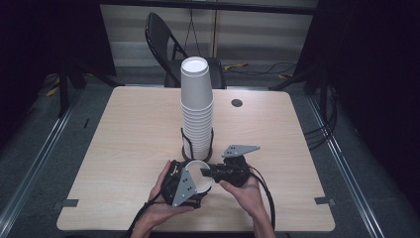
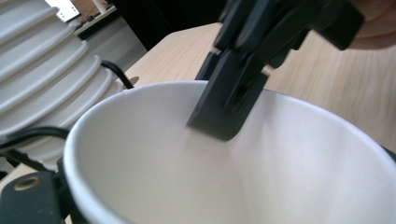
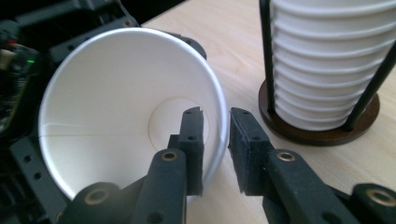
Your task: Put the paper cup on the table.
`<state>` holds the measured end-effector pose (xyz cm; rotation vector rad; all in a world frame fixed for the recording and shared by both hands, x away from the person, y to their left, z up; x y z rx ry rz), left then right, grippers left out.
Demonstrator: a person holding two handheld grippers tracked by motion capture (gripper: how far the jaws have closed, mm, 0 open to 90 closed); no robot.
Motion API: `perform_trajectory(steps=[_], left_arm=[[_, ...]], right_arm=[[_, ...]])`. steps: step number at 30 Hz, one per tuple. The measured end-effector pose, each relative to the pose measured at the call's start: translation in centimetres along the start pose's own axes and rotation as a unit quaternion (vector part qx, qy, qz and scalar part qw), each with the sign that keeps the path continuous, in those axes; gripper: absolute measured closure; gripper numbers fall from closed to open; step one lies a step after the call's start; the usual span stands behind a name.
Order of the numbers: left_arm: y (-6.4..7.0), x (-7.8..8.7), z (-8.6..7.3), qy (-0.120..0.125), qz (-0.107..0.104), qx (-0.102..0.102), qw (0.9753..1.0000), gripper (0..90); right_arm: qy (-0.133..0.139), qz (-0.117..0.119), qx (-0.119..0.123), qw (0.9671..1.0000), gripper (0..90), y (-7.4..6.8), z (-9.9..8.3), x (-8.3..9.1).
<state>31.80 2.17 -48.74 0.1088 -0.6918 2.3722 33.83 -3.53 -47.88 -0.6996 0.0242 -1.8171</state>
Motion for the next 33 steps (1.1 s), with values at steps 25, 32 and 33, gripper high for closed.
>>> perform_trajectory(steps=[25,32,33], left_arm=[[-5.2,0.8,-1.7,-0.012,0.016,0.172,0.9848,9.4],[-7.2,1.6,-2.4,-0.010,0.025,0.203,0.9787,9.0],[-7.4,1.6,-2.5,-0.012,0.030,0.209,0.9774,9.0]], right_arm=[[0.179,-0.092,-0.001,0.9794,32.3,2.5,0.4,5.2],[0.191,-0.129,-0.028,0.9727,17.5,3.9,-1.5,6.5],[0.194,-0.142,-0.026,0.9705,15.2,4.0,-1.8,6.9]])
Point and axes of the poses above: each handheld gripper's, and its own axes: x roughly backward along the jaws, z roughly out of its top, y roughly to its right, the point moved 10 cm from there along -x, roughly forward along the jaws, and after that the axes turned 12 degrees about z, right-handed, at the moved point
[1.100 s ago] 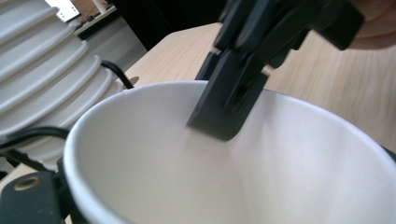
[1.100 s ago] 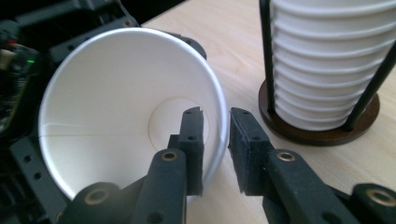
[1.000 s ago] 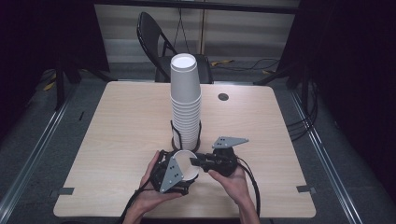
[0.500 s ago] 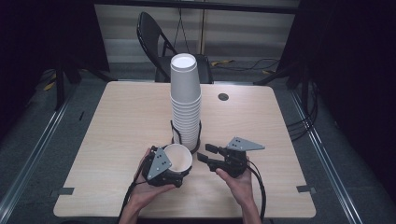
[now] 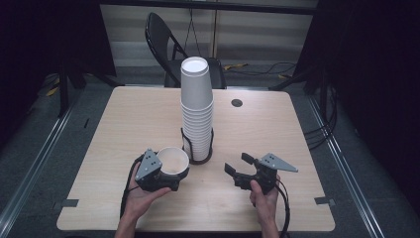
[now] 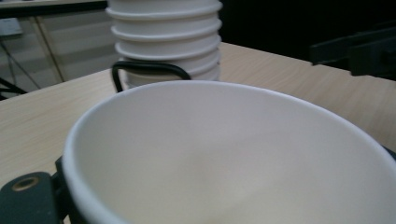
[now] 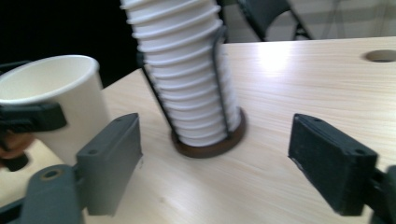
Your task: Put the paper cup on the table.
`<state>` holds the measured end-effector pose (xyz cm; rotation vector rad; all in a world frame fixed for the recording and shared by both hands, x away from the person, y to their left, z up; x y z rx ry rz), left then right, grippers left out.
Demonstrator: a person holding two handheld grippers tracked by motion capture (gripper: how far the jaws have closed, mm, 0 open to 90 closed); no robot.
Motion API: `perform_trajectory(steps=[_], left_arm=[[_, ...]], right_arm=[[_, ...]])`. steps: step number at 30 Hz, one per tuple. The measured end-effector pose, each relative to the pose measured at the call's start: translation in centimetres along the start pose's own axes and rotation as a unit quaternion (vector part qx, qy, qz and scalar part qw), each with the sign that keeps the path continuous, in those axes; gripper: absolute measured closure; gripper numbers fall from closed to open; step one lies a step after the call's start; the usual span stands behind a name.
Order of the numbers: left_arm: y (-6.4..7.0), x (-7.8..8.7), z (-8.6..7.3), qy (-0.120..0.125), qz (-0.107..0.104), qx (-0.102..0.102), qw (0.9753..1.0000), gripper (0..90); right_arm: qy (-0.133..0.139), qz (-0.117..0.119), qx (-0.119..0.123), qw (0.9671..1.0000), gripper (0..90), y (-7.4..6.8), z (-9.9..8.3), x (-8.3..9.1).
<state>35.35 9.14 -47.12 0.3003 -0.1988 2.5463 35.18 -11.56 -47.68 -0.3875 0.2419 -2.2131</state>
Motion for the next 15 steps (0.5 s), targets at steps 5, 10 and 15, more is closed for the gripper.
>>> perform_trajectory(steps=[5,10,15], left_arm=[[-1.8,-0.1,-0.1,-0.003,0.021,0.024,0.9995,9.0],[-3.4,-0.2,-0.1,-0.005,0.038,0.036,0.9986,8.9],[-4.9,-0.3,0.6,0.000,0.054,0.041,0.9977,8.7]], right_arm=[[0.002,-0.031,0.000,0.9995,13.4,1.1,-0.9,1.1],[-0.001,-0.068,0.006,0.9977,13.4,2.2,-1.9,1.8],[0.004,-0.097,0.015,0.9951,13.4,3.3,-2.7,2.3]])
Point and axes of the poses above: each handheld gripper's, and its own axes: x roughly backward along the jaws, z roughly out of its top, y roughly to its right, the point moved 10 cm from there along -x, roughly forward along the jaws, and after that the axes turned 12 degrees about z, right-handed, at the moved point
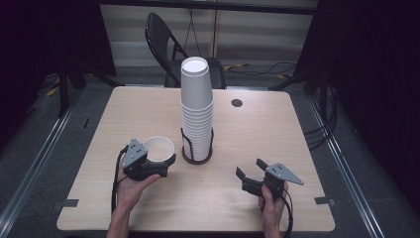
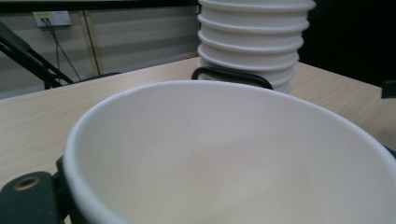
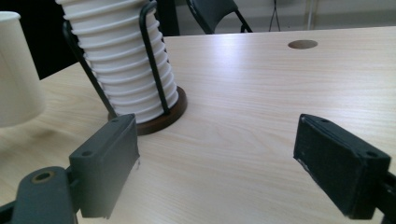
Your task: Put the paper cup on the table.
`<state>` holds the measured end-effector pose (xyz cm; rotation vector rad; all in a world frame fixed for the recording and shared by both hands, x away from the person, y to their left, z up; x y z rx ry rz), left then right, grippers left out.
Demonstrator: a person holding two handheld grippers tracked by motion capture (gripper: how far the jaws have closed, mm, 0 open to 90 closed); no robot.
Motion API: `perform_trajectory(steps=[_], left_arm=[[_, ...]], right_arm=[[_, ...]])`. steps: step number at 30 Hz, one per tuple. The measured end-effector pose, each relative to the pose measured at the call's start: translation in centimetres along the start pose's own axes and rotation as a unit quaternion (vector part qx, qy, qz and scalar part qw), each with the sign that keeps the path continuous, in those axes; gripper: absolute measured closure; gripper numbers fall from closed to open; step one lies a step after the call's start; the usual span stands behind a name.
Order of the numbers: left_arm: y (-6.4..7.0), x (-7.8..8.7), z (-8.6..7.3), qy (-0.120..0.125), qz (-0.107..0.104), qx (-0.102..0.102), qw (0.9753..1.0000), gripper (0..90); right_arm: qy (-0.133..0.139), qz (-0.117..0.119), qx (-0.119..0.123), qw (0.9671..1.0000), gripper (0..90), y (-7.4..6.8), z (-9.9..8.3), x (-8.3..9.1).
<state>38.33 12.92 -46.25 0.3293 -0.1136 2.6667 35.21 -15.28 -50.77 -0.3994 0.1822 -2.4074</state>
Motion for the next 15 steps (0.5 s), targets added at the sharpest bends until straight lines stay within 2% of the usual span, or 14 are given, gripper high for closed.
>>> perform_trajectory(steps=[2,4,7,10,12,15], left_arm=[[-0.6,-0.1,0.1,-0.001,-0.001,0.016,0.9999,8.7],[-1.3,-0.2,0.2,-0.002,0.012,0.017,0.9998,8.7],[-2.1,-0.5,0.5,-0.001,0.024,0.010,0.9997,8.7],[-2.8,-0.8,1.0,0.010,0.027,0.016,0.9995,8.6],[-3.3,-1.2,1.3,0.007,0.037,0.017,0.9992,8.6],[-3.5,-1.5,1.7,0.009,0.046,0.007,0.9989,8.5]], right_arm=[[0.004,-0.009,0.001,0.9999,13.4,0.3,-0.2,0.2],[0.008,-0.013,0.000,0.9999,13.4,0.4,-0.4,0.3],[0.006,-0.017,0.001,0.9998,13.4,0.7,-0.7,0.5],[0.010,-0.022,-0.003,0.9997,13.4,0.9,-1.0,0.5],[0.010,-0.024,0.000,0.9996,13.4,1.0,-1.1,0.6],[0.015,-0.023,0.002,0.9996,13.4,0.9,-1.3,0.5]])
Point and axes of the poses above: each handheld gripper's, and its own axes: x roughly backward along the jaws, z roughly out of its top, y roughly to its right, the point moved 10 cm from there along -x, roughly forward along the jaws, and after that the axes turned 12 degrees about z, right-handed, at the moved point
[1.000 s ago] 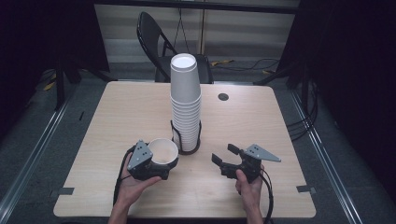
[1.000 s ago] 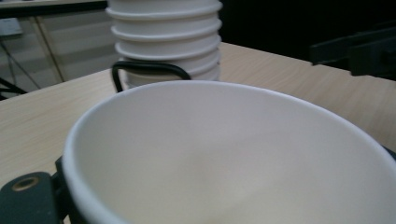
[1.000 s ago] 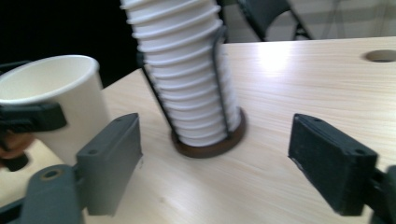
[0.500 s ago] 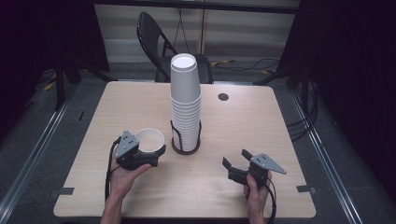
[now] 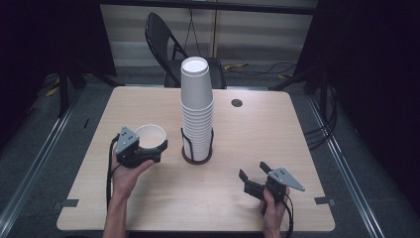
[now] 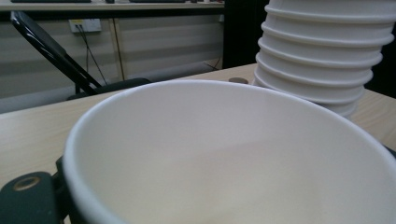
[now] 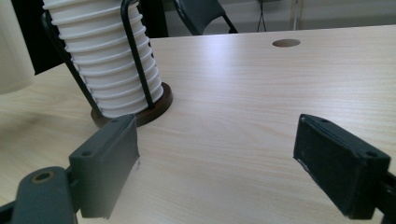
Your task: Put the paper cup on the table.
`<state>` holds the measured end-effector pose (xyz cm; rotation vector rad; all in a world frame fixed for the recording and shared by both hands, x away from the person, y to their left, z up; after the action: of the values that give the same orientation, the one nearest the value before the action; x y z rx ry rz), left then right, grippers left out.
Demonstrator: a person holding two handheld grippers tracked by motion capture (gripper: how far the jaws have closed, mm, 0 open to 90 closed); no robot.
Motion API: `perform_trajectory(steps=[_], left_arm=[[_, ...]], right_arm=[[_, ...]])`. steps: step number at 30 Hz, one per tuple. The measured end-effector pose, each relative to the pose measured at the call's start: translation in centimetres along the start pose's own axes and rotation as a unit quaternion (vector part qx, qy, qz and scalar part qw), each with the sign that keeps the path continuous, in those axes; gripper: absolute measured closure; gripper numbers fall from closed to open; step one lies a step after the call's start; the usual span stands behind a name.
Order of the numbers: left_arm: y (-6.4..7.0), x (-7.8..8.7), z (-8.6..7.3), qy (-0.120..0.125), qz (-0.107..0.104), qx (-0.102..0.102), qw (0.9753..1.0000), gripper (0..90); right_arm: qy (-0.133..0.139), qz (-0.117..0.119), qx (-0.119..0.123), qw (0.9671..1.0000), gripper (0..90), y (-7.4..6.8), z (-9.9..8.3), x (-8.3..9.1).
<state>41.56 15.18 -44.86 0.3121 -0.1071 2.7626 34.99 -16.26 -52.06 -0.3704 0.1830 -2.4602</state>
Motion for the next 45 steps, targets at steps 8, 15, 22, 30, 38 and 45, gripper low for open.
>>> perform_trajectory(steps=[8,15,22,30,38,45], left_arm=[[-0.9,-1.7,0.9,0.003,0.002,-0.010,0.9999,8.4],[-2.5,-3.6,0.4,-0.008,0.001,0.000,1.0000,8.3],[-2.9,-5.0,-0.7,-0.020,-0.003,0.001,0.9998,7.6],[-4.2,-6.2,-2.6,-0.043,0.009,0.015,0.9989,7.2],[-4.8,-6.5,-3.7,-0.060,0.025,0.011,0.9978,7.2],[-5.0,-6.1,-4.6,-0.063,0.026,0.017,0.9975,7.1]], right_arm=[[0.012,-0.005,0.008,0.9999,13.4,0.0,0.2,0.1],[0.020,-0.012,0.017,0.9996,13.4,-0.3,0.2,0.3],[0.010,-0.002,0.012,0.9999,13.4,-0.3,0.1,0.2],[0.005,-0.001,0.016,0.9999,13.4,-0.4,0.0,0.1],[0.000,-0.002,0.022,0.9998,13.4,-0.5,-0.1,0.0],[-0.003,-0.004,0.022,0.9997,13.4,-0.5,-0.1,0.0]])
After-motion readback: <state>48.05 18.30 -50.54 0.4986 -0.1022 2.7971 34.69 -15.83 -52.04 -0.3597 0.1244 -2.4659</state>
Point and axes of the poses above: each handheld gripper's, and its own axes: x roughly backward along the jaws, z roughly out of its top, y roughly to its right, the point moved 10 cm from there along -x, roughly forward along the jaws, and after that the axes turned 12 degrees about z, right-handed, at the moved point
